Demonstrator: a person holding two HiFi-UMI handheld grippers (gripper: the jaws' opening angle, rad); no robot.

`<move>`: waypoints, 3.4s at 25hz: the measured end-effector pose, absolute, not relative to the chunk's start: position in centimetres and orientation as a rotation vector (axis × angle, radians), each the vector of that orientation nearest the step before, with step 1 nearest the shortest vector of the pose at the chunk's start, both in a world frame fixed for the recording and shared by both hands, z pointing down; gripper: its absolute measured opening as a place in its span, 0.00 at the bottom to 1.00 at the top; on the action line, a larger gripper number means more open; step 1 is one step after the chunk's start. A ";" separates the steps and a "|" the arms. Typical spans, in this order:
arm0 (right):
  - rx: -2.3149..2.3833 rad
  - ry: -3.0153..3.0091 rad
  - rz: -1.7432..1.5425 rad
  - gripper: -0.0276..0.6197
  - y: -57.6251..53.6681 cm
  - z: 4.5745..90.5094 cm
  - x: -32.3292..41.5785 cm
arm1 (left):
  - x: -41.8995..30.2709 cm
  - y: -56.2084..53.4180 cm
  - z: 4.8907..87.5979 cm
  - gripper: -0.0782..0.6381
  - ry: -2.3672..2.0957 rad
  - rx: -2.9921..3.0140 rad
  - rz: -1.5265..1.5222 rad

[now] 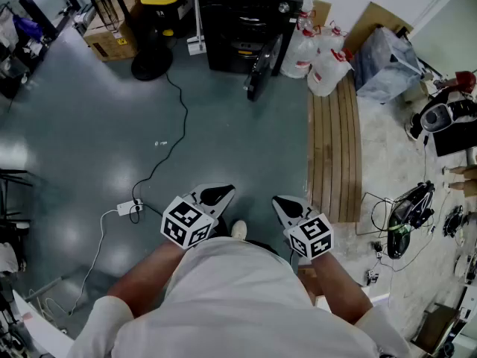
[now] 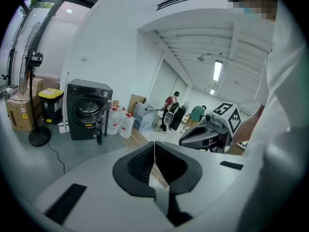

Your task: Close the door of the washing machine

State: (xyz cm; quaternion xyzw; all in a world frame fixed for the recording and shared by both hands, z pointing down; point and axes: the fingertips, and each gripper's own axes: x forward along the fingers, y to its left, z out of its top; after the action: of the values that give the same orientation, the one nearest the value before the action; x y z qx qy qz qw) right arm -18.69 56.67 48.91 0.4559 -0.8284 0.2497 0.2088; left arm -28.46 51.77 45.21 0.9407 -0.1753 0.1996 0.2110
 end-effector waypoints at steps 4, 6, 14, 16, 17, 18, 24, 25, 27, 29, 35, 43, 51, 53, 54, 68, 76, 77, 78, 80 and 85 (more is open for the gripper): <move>1.278 -2.301 0.697 0.05 56.7 49.1 -16.6 | -26.9 51.4 45.4 0.13 -0.522 2.603 0.536; 1.288 -2.297 0.718 0.05 56.4 49.4 -15.6 | -26.0 51.1 45.7 0.14 -0.514 2.600 0.546; 1.341 -2.267 0.782 0.05 51.2 51.1 -11.2 | -20.7 45.3 48.0 0.14 -0.444 2.605 0.569; 1.365 -2.256 0.792 0.09 48.5 50.9 -9.6 | -19.1 42.0 48.0 0.14 -0.456 2.605 0.543; 1.370 -2.248 0.786 0.11 47.0 50.7 -8.8 | -18.3 40.2 47.9 0.14 -0.463 2.606 0.533; 1.371 -2.240 0.773 0.12 45.5 50.3 -8.0 | -17.4 38.4 47.7 0.14 -0.469 2.607 0.525; 1.403 -2.210 0.706 0.13 36.8 47.9 -3.9 | -12.9 30.0 46.6 0.14 -0.432 2.633 0.491; 1.421 -2.207 0.704 0.13 35.5 47.6 -3.3 | -12.3 28.8 46.6 0.14 -0.427 2.638 0.495; 1.435 -2.200 0.705 0.15 33.6 47.2 -2.3 | -11.2 26.8 46.7 0.14 -0.427 2.628 0.500; 1.419 -2.196 0.700 0.15 32.4 46.8 -1.4 | -10.2 25.3 46.6 0.14 -0.432 2.618 0.506; 1.369 -2.209 0.730 0.16 27.5 47.4 2.8 | -7.1 20.2 48.7 0.19 -0.503 2.586 0.577; 1.188 -2.302 0.695 0.15 18.1 48.4 9.9 | -2.2 11.5 52.5 0.21 -0.749 2.460 0.651; 0.977 -2.355 0.676 0.15 10.1 48.7 18.5 | 1.6 2.1 56.4 0.21 -1.030 2.267 0.749; 0.922 -2.357 0.670 0.14 8.9 49.5 19.7 | 2.0 0.6 57.5 0.21 -1.077 2.236 0.787; 0.901 -2.356 0.670 0.14 8.4 49.9 20.0 | 2.0 -0.2 58.2 0.21 -1.099 2.221 0.816; 1.008 -2.268 0.847 0.15 1.7 50.3 20.4 | 0.6 -9.0 67.5 0.22 -1.096 2.121 1.064; 1.008 -2.212 0.893 0.15 -0.1 50.1 18.7 | 1.3 -10.4 69.8 0.23 -1.067 2.156 1.226; 1.006 -2.206 0.896 0.15 -0.1 50.2 18.5 | 1.3 -10.6 70.1 0.23 -1.069 2.154 1.242; 1.002 -2.201 0.898 0.15 -0.2 50.2 18.4 | 1.2 -10.6 70.3 0.23 -1.068 2.150 1.252; 0.998 -2.192 0.899 0.14 -0.2 50.2 18.5 | 1.3 -10.6 70.8 0.23 -1.062 2.142 1.262; 1.002 -2.184 0.908 0.14 -1.1 50.2 18.8 | 1.4 -11.0 71.0 0.22 -1.058 2.145 1.269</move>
State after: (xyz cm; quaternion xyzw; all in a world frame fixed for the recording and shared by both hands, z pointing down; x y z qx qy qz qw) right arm 18.85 -1.15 50.15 0.3742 -0.8155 0.3391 0.2828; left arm 1.40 -11.01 71.02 0.7737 -0.3816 0.4577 0.2153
